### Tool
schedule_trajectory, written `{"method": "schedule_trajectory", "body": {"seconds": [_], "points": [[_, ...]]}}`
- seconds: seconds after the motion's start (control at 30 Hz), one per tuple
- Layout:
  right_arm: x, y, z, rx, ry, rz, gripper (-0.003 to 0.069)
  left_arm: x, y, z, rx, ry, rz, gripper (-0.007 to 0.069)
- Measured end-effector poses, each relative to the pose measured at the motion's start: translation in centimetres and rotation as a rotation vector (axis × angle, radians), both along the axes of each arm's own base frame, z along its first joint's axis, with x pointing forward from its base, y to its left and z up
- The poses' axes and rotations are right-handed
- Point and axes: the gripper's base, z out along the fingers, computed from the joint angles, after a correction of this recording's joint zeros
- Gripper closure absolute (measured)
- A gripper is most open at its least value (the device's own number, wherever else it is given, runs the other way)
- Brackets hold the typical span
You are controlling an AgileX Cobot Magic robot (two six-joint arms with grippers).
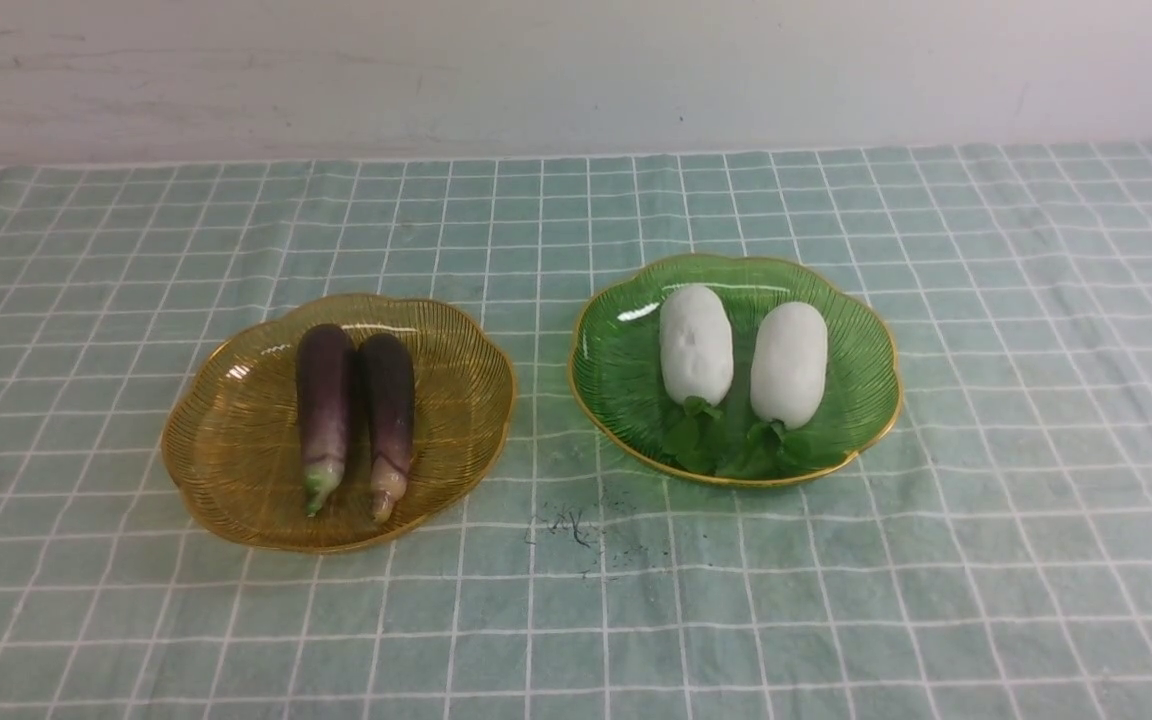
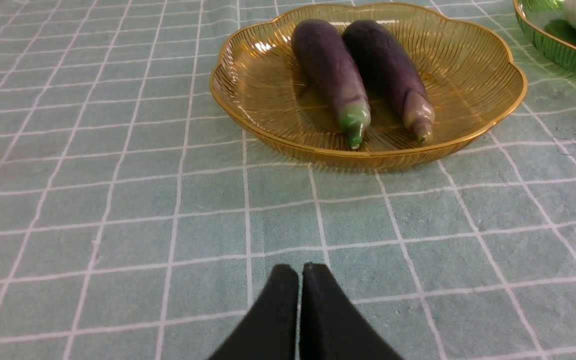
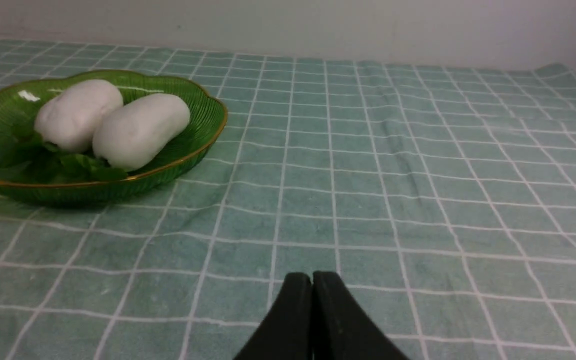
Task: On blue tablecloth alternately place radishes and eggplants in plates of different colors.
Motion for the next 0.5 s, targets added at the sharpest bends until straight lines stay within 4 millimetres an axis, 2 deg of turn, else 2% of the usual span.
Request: {"method": "schedule_trajectory", "body": {"seconds": [0.5], "points": [[-0.01, -0.21, -0.04, 0.024, 0.007, -0.042, 0.0673, 0.0, 0.0, 0.0, 0.0, 0.0, 0.0, 0.0632]]}}
